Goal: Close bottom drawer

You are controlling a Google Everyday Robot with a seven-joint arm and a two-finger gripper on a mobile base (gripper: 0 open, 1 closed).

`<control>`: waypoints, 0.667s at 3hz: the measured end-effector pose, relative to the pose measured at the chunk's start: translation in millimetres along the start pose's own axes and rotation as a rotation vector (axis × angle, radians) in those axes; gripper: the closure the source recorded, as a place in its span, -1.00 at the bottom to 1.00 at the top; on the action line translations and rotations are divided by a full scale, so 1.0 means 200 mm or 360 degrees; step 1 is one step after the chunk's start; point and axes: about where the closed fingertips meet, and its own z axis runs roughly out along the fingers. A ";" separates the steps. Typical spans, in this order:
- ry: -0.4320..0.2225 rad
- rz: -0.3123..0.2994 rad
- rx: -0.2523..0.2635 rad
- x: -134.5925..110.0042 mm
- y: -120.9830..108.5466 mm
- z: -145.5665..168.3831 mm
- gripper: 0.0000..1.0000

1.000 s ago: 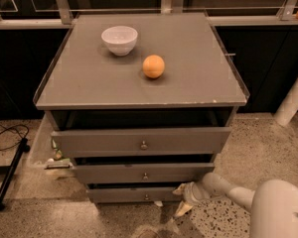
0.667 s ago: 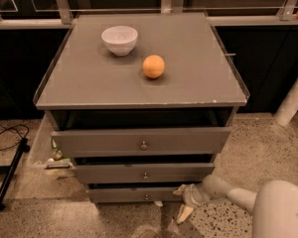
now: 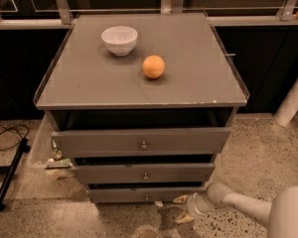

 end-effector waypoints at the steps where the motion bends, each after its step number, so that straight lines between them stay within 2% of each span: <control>1: -0.0002 0.0042 -0.0087 0.00 0.28 -0.10 0.31; 2: -0.0013 0.0042 -0.0114 -0.02 0.33 -0.09 0.25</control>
Offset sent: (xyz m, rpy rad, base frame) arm -0.0500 -0.0087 0.0077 0.0019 0.0512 0.0092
